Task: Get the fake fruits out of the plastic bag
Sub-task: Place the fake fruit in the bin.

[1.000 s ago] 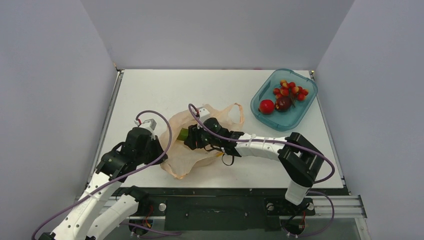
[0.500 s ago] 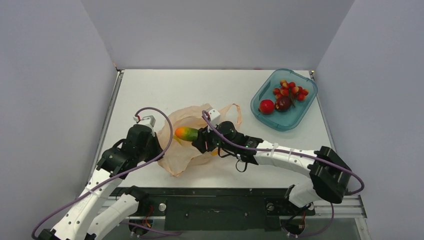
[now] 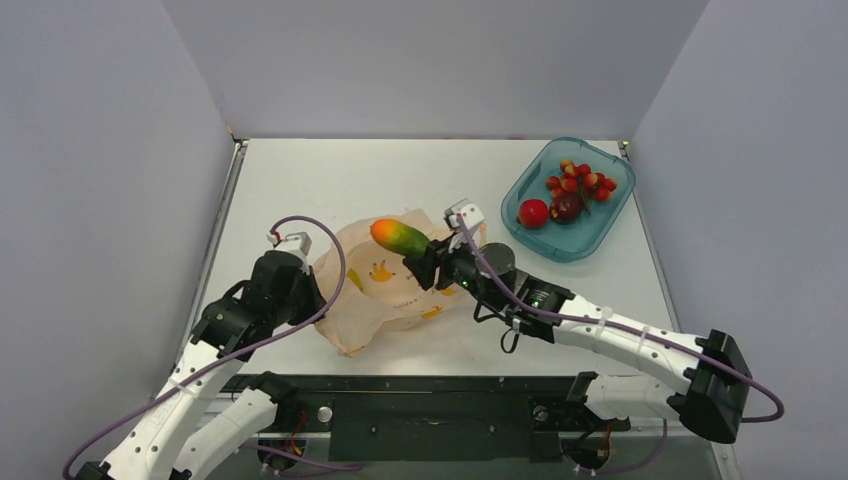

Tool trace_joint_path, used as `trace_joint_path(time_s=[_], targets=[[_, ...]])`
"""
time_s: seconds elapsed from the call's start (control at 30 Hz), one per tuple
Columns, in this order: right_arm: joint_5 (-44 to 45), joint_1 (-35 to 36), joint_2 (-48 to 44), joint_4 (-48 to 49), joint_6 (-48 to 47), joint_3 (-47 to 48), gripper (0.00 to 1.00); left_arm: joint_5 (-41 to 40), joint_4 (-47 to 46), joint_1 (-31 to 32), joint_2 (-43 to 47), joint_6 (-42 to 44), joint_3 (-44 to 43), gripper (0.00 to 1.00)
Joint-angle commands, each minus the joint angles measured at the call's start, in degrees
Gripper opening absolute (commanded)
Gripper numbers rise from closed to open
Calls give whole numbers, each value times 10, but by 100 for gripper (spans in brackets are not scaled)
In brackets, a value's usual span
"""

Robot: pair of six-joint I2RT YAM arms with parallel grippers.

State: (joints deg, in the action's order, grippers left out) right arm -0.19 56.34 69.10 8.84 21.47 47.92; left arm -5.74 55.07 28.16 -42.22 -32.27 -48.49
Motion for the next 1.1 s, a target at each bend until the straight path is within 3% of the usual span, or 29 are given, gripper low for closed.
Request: trace_joint_path(time_s=[0.0,0.13,0.23,0.47,0.7,0.83,0.93,1.07], targets=[[198,-10,-80,8,-3,15,0,-5,-21,5,15,7,0,0],[346,-61,-101,-12,31,16,0,-4,-21,8,20,7,0,0],[406,-121,-93,-61,85,21,0,-3,-22,11,21,7,1,0],[342,-324,13,-189,222,65,0,-3,-22,15,23,7,1,0],[333,-381,90,-209,226,81,2,2,-26,19,17,8,2,0],[332,-401,110,-209,226,76,20,6,-28,22,13,10,4,0],[325,-411,121,-202,221,74,46,8,-28,26,13,10,4,0],[307,-422,138,-189,199,79,67,9,-29,30,18,10,4,0]])
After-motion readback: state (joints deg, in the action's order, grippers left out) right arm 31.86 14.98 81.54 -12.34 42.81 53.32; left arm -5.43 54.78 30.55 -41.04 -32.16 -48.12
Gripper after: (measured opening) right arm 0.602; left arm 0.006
